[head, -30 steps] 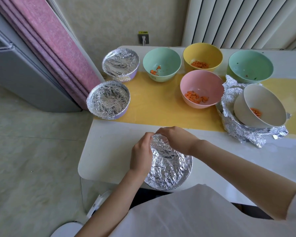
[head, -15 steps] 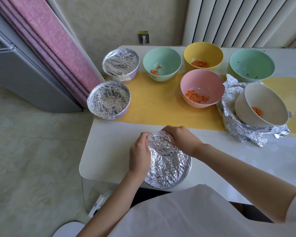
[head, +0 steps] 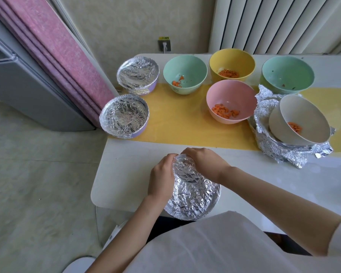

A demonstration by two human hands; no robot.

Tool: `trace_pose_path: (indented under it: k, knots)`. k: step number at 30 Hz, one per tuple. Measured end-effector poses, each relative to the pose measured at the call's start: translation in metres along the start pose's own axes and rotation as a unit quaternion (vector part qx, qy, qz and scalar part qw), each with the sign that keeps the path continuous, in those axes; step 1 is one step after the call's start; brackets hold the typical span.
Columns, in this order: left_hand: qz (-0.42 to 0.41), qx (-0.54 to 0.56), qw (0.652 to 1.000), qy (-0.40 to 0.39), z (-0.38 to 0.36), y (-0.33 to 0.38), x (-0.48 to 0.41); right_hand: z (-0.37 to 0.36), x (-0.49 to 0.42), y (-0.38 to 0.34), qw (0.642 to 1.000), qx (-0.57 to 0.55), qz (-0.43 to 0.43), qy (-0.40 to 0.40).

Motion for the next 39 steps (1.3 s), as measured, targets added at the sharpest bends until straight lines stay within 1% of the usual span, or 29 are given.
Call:
trace_pose_path:
  k: [2,4,7,10,13,16,18,21,24,27,29,35,39]
  knots:
    - [-0.005,-0.001,1.0,0.0,-0.002,0.001,0.0,0.0,0.002,0.002,1.0,-0.005,-0.001,-0.001]
    - [-0.004,-0.002,1.0,0.005,-0.002,0.001,-0.001,0.005,0.003,0.003,0.999,-0.034,-0.008,0.012]
    - [0.029,0.016,0.999,0.032,0.001,-0.004,-0.002,0.011,0.005,0.008,0.996,-0.081,-0.04,0.024]
    - [0.043,0.022,0.998,0.05,0.003,-0.007,-0.002,0.012,0.005,0.017,0.994,-0.089,-0.063,0.031]
    - [0.049,0.024,0.997,0.057,0.003,-0.009,-0.002,0.009,0.004,0.018,0.994,-0.09,-0.061,0.03]
    - [0.064,0.027,0.996,0.063,0.003,-0.012,-0.001,0.009,0.002,0.016,0.991,-0.116,-0.066,0.026]
    - [0.095,0.034,0.992,0.069,0.002,-0.02,0.002,0.008,0.002,0.02,0.988,-0.13,-0.083,0.025]
    - [0.167,0.044,0.982,0.079,0.001,-0.037,0.008,0.003,0.006,0.031,0.982,-0.144,-0.12,0.028]
    - [0.203,0.06,0.976,0.052,-0.006,-0.047,0.013,-0.001,0.008,0.036,0.979,-0.146,-0.138,0.021]
    - [0.201,0.069,0.977,0.001,-0.013,-0.05,0.012,-0.004,0.008,0.035,0.98,-0.142,-0.136,0.004]
    - [0.188,0.066,0.98,-0.017,-0.015,-0.049,0.008,-0.005,0.006,0.034,0.984,-0.122,-0.129,-0.015]
    - [0.134,0.082,0.986,-0.049,-0.02,-0.036,-0.014,0.001,-0.006,0.02,0.99,-0.1,-0.1,-0.014]
    - [0.115,0.054,0.991,-0.032,-0.018,-0.035,-0.016,-0.003,-0.016,0.014,0.993,-0.079,-0.087,-0.025]
Point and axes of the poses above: each hand's wrist, its own x-axis away from the middle knuckle, its own z-axis out of the back of the hand, y = z × x, the point moved 8 cm from there along -x, towards the middle knuckle, and after that the axes turned 6 degrees about y, right-handed, at the moved point
